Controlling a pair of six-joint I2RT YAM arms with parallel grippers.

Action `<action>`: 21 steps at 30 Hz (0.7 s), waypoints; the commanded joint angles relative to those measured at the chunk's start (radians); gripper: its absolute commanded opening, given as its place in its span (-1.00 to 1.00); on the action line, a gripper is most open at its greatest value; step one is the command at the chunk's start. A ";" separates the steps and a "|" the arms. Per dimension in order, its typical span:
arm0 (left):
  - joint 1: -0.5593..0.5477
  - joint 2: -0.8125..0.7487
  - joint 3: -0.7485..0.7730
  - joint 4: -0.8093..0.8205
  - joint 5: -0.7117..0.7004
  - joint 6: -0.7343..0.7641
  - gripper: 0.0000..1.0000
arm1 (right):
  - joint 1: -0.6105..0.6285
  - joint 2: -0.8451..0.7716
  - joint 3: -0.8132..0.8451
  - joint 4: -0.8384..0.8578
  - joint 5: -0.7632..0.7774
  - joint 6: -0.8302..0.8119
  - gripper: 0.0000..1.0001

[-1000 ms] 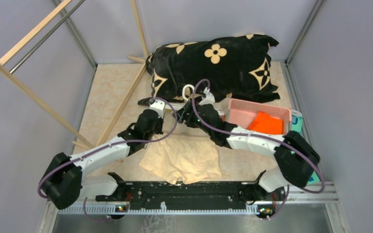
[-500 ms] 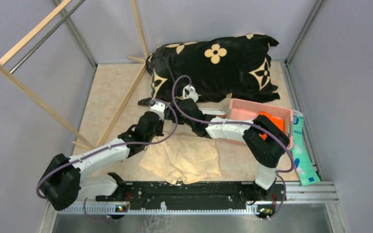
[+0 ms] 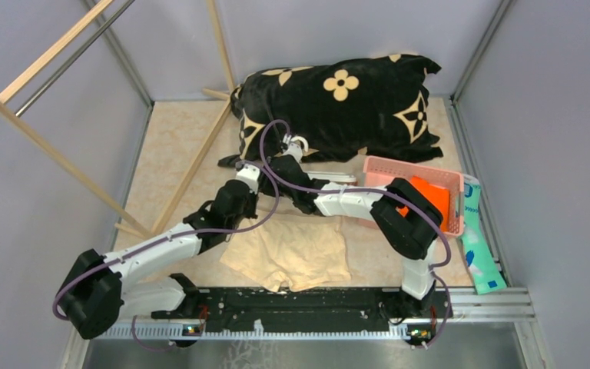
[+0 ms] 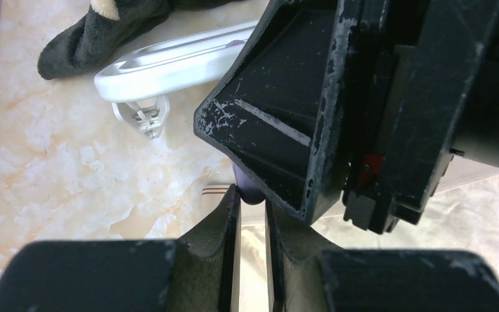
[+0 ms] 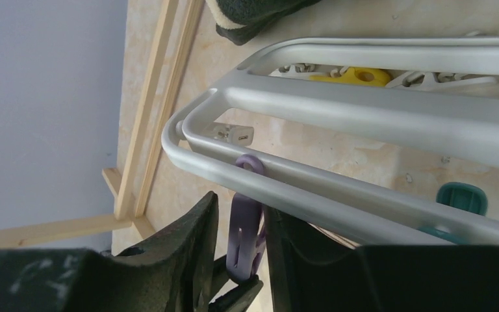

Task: Clip the underwear to the hanger
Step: Open the clamp at the hanger.

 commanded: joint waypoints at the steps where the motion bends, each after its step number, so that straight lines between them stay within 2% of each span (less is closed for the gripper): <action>1: -0.011 -0.049 -0.012 0.047 0.013 -0.017 -0.84 | 0.014 0.021 0.053 0.007 0.000 -0.016 -0.41; 5: -0.011 -0.065 -0.018 0.034 0.014 -0.036 -0.71 | 0.014 0.010 0.041 0.004 0.008 -0.025 -0.63; 8: -0.011 -0.089 -0.025 0.013 0.012 -0.085 -0.35 | 0.013 -0.014 0.023 0.007 0.012 -0.046 -0.78; 12: -0.011 -0.153 -0.036 -0.057 0.034 -0.193 -0.07 | 0.013 -0.050 -0.013 0.040 -0.016 -0.096 -0.95; 15: -0.011 -0.251 -0.066 -0.105 0.053 -0.288 0.06 | 0.008 -0.077 -0.049 0.080 -0.057 -0.124 -0.99; 18: -0.010 -0.383 -0.119 -0.139 0.015 -0.409 0.19 | -0.007 -0.100 -0.095 0.155 -0.138 -0.127 -1.00; 21: -0.010 -0.522 -0.171 -0.161 -0.036 -0.510 0.43 | -0.032 -0.120 -0.138 0.241 -0.238 -0.100 -1.00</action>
